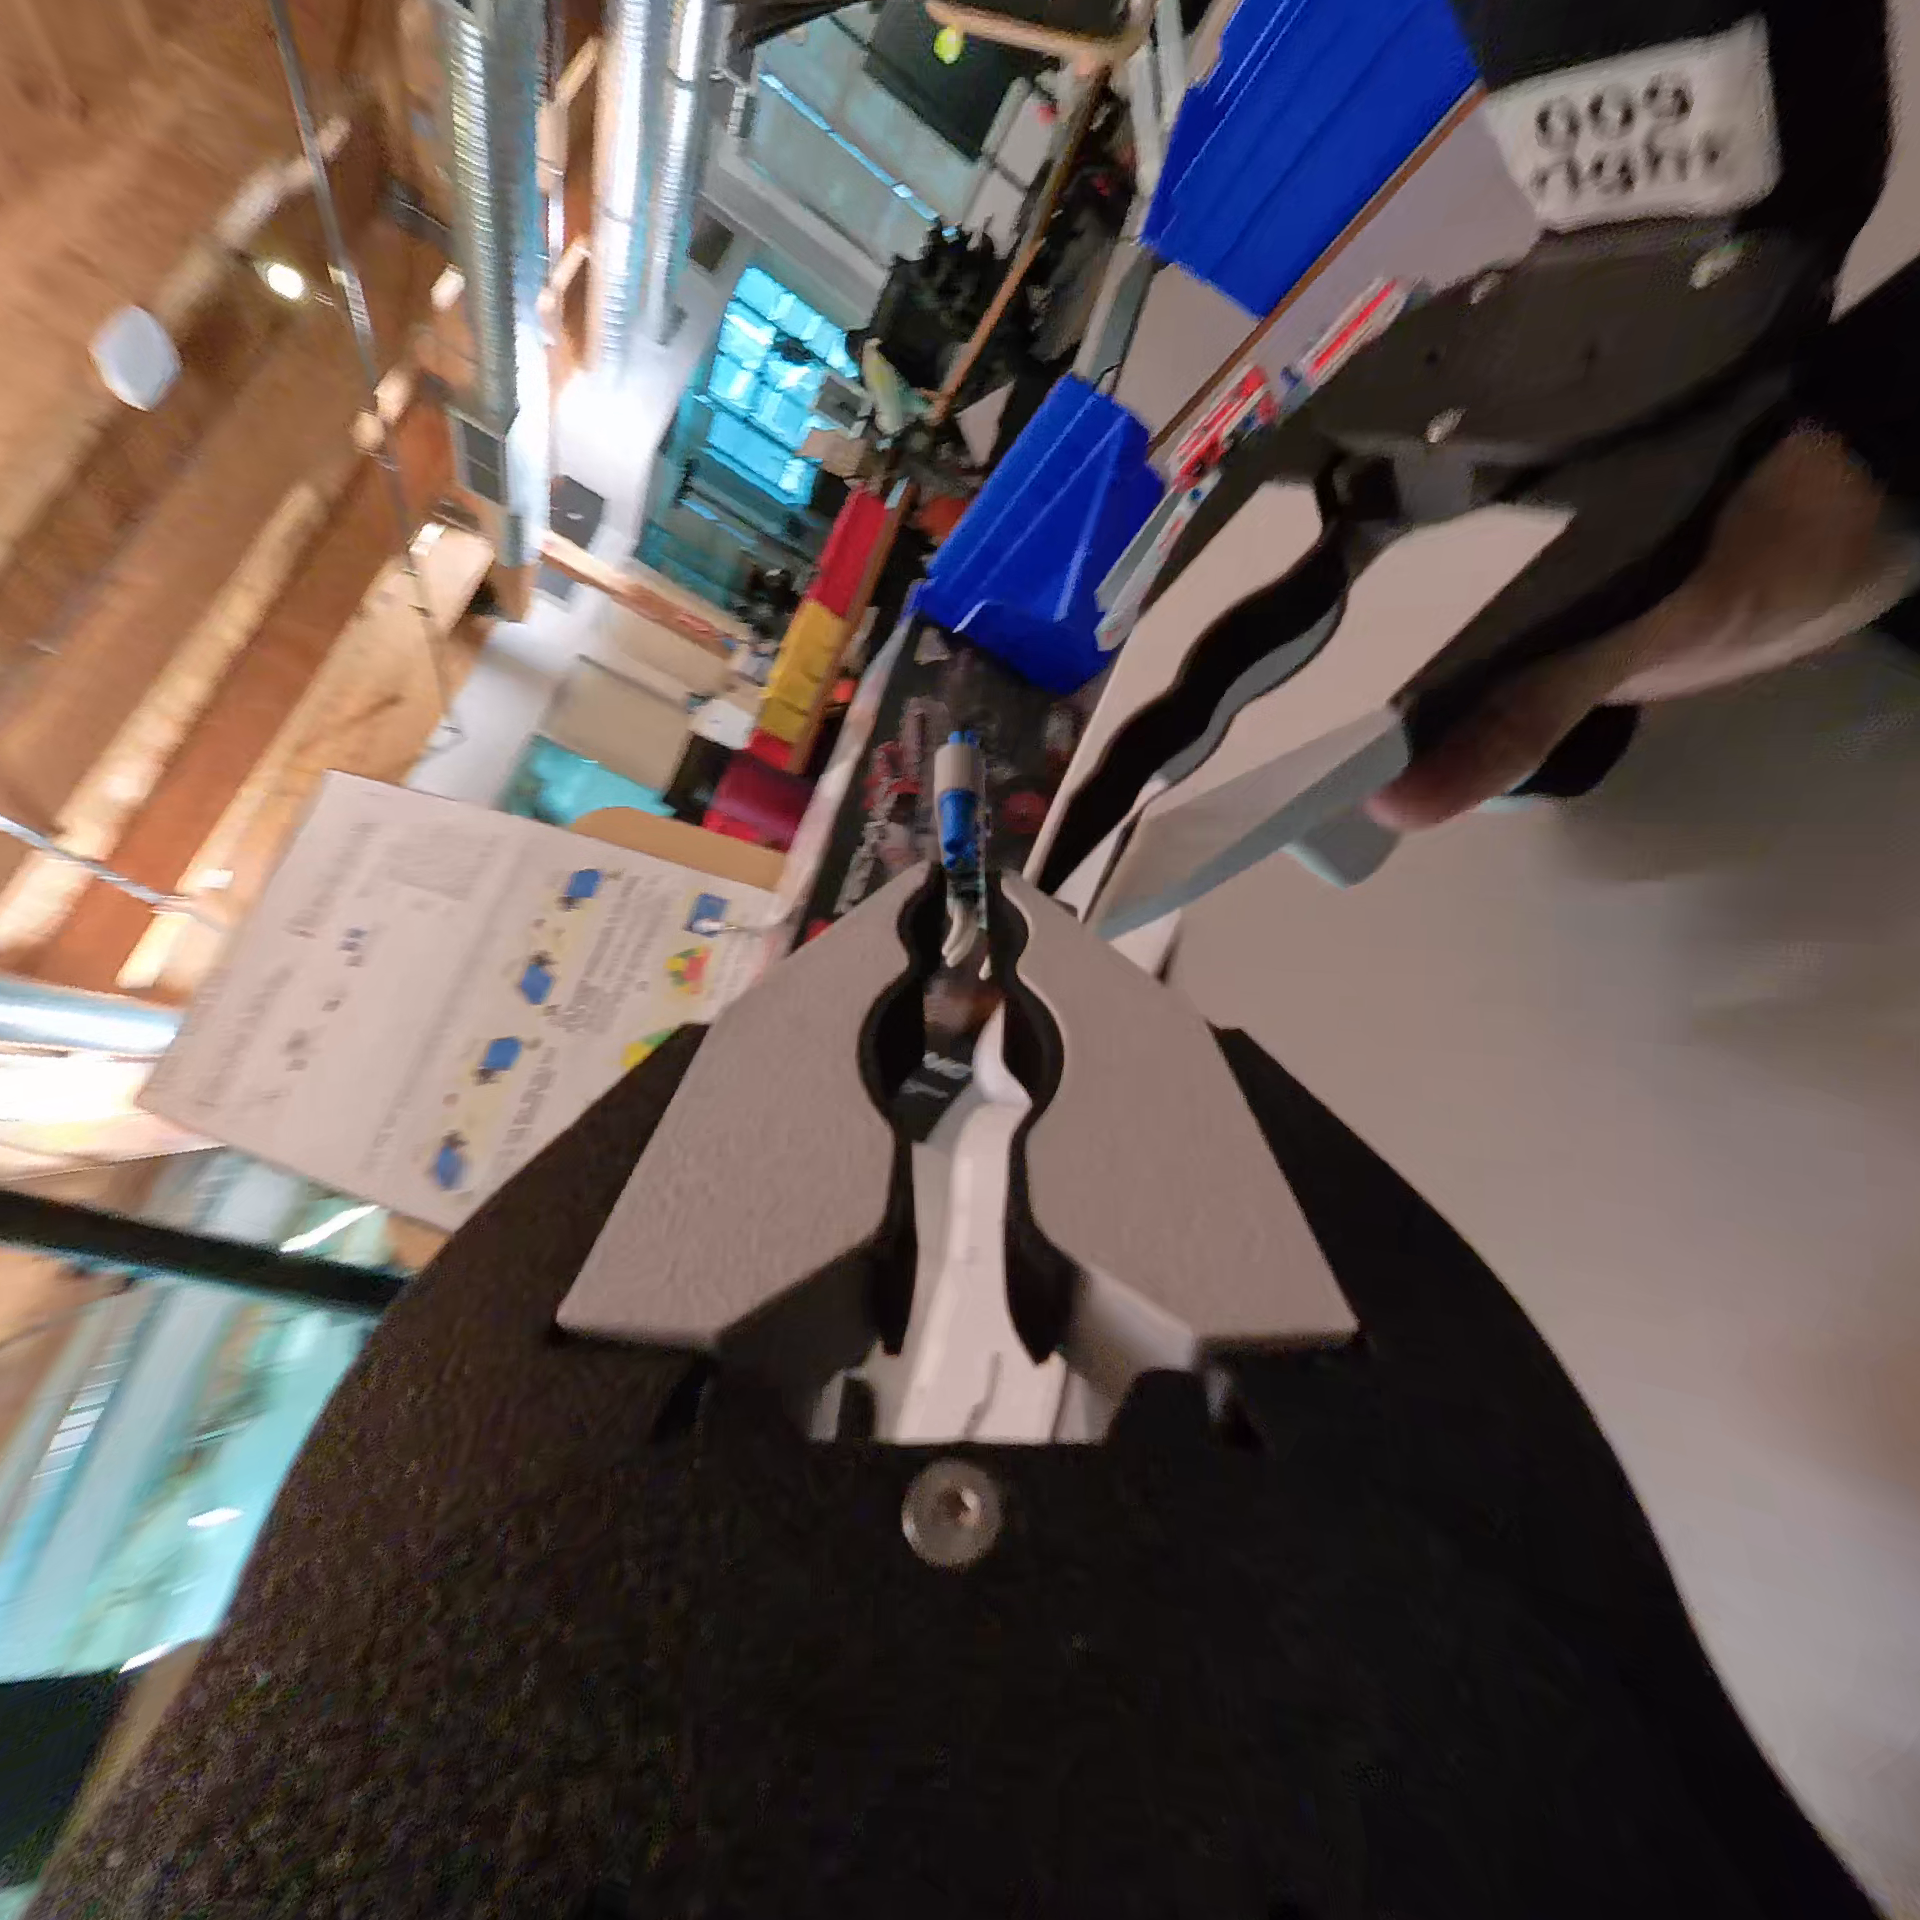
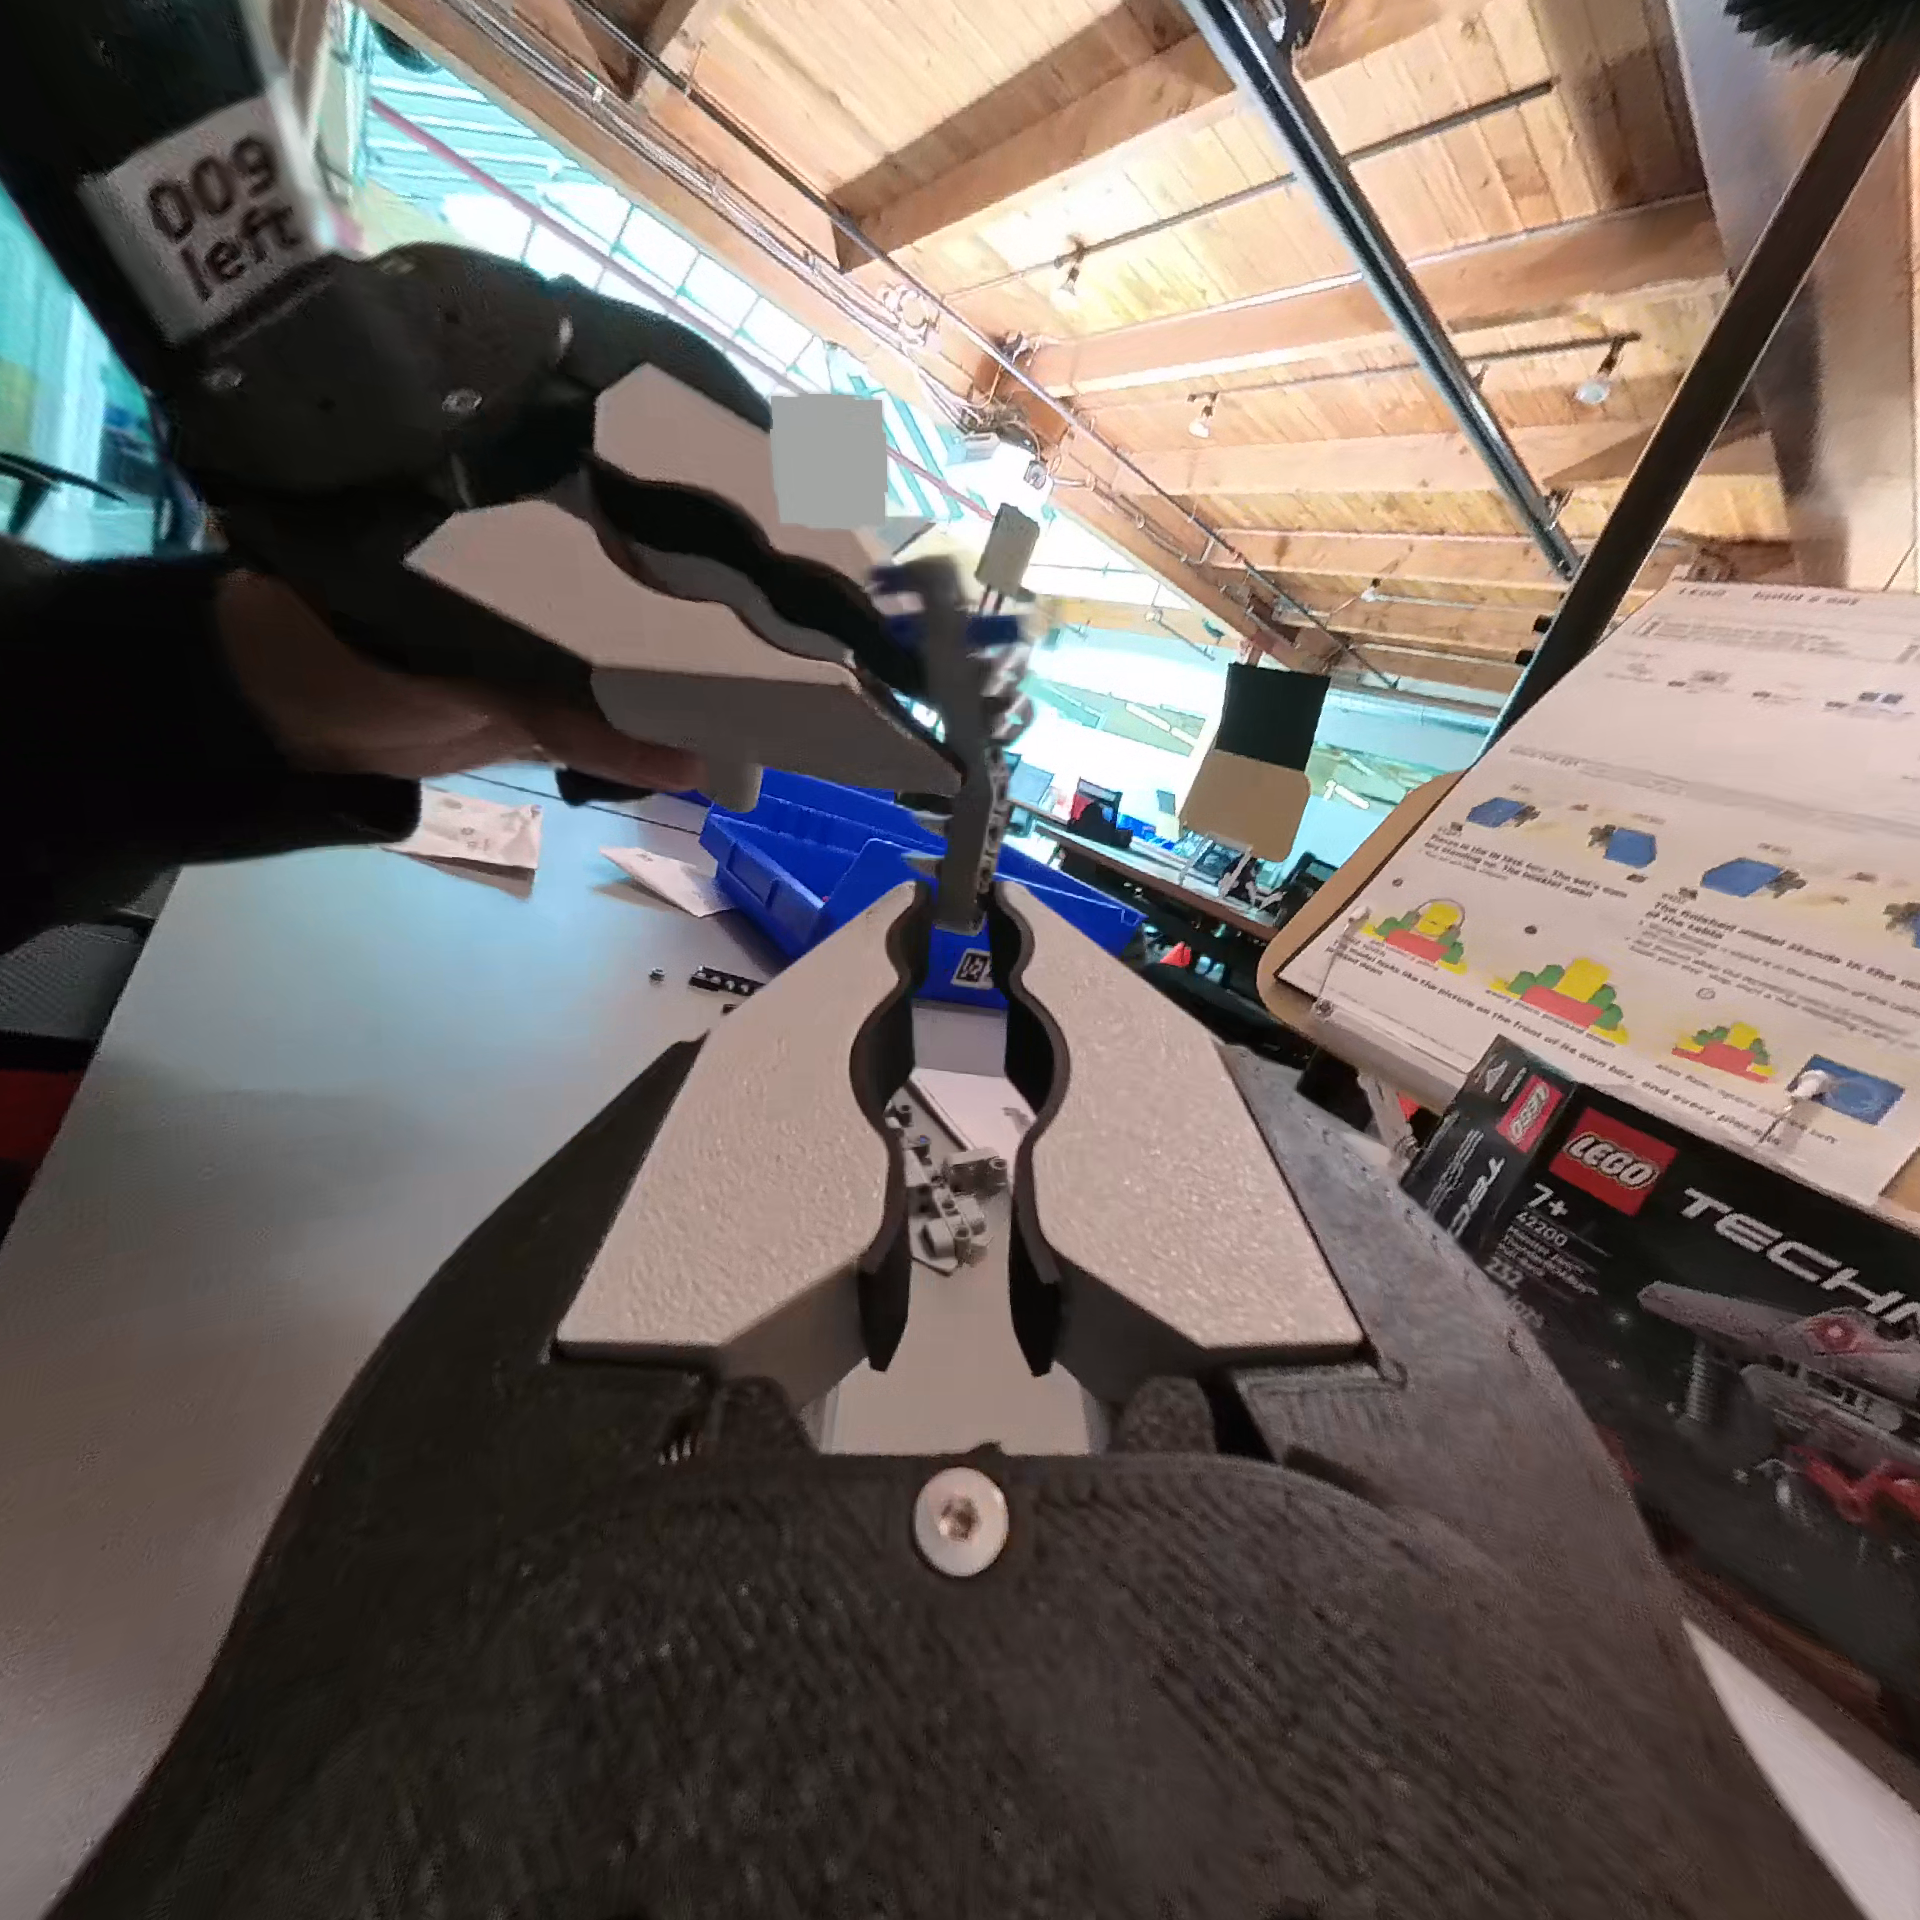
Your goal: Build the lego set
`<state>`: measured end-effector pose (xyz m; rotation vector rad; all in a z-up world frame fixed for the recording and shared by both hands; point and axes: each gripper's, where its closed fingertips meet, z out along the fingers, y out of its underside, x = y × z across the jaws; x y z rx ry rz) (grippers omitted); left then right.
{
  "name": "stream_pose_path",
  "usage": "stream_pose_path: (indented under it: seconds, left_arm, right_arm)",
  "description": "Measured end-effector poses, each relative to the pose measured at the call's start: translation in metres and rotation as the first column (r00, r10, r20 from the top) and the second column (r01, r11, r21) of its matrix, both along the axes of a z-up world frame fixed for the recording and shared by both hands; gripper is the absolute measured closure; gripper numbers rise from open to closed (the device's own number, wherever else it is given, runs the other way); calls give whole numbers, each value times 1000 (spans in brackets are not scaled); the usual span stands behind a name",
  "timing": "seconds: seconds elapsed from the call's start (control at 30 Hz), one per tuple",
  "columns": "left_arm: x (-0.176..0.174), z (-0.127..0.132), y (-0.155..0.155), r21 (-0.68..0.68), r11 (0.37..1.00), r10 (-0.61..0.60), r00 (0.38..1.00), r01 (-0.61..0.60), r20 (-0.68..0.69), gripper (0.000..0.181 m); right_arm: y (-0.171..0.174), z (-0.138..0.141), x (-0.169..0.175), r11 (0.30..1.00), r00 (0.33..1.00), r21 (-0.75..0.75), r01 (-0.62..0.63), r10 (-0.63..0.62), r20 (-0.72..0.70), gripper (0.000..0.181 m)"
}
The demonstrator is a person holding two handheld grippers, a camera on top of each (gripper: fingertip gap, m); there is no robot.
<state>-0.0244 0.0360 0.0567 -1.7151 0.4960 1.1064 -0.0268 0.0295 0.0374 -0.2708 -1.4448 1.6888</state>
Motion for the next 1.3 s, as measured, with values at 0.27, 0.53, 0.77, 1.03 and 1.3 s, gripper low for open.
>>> stream_pose_path:
  seconds: [0.27, 0.53, 0.77, 1.03, 1.3]
  left_arm:
    - [-20, 0, -15, -4, 958, 217, 729, -288, -649, 177]
    - [-13, -16, -10, 9, 957, 175, 555, -289, -813, 177]
    - [-17, -25, -11, 21, 962, 187, 606, -271, -773, 176]
    - [-16, -35, -16, -6, 989, 123, 852, -146, -509, 156]
    - [-3, -5, -36, 469, 876, -425, 647, 116, 634, 161]
  right_arm:
    - [-2, -6, 7, 961, 882, -124, -248, 277, 381, 122]
    - [-9, -2, 4, 723, 478, -648, -242, 669, 568, 153]
    - [-18, -12, 6, 748, 479, -597, -290, 654, 586, 169]
    - [4, -27, -2, 861, 548, -447, -245, 503, 668, 176]
    - [3, -29, 27, 811, 471, -394, -432, 575, 668, 176]
